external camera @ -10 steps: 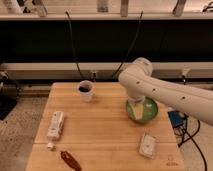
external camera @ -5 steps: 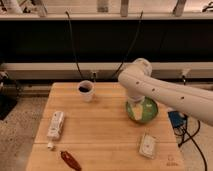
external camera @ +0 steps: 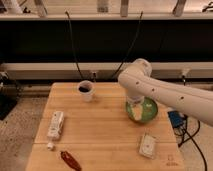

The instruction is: Move the arm in a circular motion

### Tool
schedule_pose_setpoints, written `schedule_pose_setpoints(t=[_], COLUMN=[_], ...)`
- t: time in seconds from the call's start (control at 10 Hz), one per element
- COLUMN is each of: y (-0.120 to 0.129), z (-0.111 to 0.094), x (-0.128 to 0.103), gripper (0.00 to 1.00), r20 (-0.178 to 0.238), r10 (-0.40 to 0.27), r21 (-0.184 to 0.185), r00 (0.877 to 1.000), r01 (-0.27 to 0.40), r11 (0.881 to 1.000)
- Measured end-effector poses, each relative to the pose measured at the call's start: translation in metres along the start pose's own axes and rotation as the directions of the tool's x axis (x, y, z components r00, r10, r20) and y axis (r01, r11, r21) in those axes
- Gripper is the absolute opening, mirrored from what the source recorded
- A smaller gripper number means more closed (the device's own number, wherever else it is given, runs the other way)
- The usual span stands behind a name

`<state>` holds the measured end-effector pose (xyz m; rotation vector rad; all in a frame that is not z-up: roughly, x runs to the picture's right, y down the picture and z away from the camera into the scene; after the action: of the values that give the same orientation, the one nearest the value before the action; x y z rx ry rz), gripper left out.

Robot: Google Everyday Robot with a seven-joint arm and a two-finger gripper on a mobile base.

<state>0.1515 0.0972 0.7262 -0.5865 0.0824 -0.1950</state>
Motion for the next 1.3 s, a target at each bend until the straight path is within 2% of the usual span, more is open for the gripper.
schedule_pose_setpoints(t=[1.3], y=[0.003], z=[0.005], x=[-0.012], gripper=[0.80], r20=[0.012], r10=[-0.022], r21=[-0.020], r00=[1.000], r01=[0.022], r11=[1.000])
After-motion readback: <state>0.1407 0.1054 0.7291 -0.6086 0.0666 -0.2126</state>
